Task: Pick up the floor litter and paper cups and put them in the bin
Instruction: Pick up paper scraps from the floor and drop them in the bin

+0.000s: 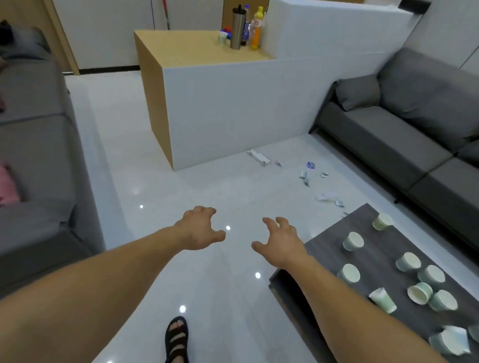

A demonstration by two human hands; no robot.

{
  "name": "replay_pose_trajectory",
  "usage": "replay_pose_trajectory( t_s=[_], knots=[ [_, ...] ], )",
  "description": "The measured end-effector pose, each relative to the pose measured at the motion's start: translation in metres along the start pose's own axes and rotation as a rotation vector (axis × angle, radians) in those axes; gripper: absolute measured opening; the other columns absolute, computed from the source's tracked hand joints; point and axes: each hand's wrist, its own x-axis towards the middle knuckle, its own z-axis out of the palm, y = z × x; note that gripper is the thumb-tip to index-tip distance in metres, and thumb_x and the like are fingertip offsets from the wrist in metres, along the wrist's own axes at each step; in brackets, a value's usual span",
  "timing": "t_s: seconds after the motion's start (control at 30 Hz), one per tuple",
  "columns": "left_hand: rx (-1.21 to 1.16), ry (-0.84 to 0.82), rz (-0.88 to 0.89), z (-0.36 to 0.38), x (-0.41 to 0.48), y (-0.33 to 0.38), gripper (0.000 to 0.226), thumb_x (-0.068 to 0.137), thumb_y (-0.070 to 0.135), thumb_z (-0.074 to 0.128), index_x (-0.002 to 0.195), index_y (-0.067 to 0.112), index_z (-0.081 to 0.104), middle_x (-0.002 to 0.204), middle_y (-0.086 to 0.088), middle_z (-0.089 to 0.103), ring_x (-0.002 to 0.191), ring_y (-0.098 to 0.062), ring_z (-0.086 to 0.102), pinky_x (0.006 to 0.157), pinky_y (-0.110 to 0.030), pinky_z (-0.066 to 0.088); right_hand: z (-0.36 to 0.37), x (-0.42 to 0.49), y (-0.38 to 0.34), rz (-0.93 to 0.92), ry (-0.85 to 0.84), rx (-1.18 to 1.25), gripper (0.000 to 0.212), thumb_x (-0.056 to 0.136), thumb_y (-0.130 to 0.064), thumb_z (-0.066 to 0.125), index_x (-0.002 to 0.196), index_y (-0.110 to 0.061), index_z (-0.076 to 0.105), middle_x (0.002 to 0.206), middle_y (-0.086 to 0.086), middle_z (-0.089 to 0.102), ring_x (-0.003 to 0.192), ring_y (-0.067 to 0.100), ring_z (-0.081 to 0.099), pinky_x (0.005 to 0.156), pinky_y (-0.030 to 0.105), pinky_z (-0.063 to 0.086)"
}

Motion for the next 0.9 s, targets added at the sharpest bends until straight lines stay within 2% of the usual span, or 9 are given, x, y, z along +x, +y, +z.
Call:
replay_pose_trajectory(
  t_s=[0.27, 0.5, 0.9],
  knots=[
    [0.069, -0.086, 0.109, -0.073, 0.174, 0.033, 0.079, 0.085, 0.05, 0.058, 0.149, 0.018, 0.025, 0.153, -0.007, 0.026, 0.139, -0.029, 0.028, 0.109, -0.042, 0.033, -0.052, 0.137, 0.002, 0.155, 0.012, 0.077, 0.077, 0.089, -0.053, 0.055, 0.153, -0.029, 0.019, 0.159, 0.002, 0.012, 0.143, 0.025, 0.019, 0.107, 0.043, 0.038],
    [0.108, -0.157, 0.187, -0.088, 0.32, 0.103, 0.079, 0.085, 0.049, 0.058, 0.149, 0.018, 0.024, 0.154, -0.007, 0.024, 0.139, -0.027, 0.027, 0.11, -0.043, 0.032, -0.093, 0.273, 0.054, 0.241, 0.01, 0.093, 0.078, 0.088, -0.053, 0.056, 0.153, -0.03, 0.019, 0.159, 0.002, 0.013, 0.143, 0.026, 0.019, 0.106, 0.044, 0.038],
    [0.087, -0.181, 0.104, -0.146, 0.545, 0.203, 0.077, 0.087, 0.048, 0.057, 0.15, 0.018, 0.024, 0.154, -0.007, 0.024, 0.138, -0.028, 0.03, 0.109, -0.043, 0.034, -0.212, 0.497, 0.138, 0.216, -0.034, 0.055, 0.075, 0.091, -0.051, 0.054, 0.153, -0.03, 0.019, 0.159, 0.002, 0.014, 0.141, 0.026, 0.023, 0.103, 0.042, 0.039]
  ],
)
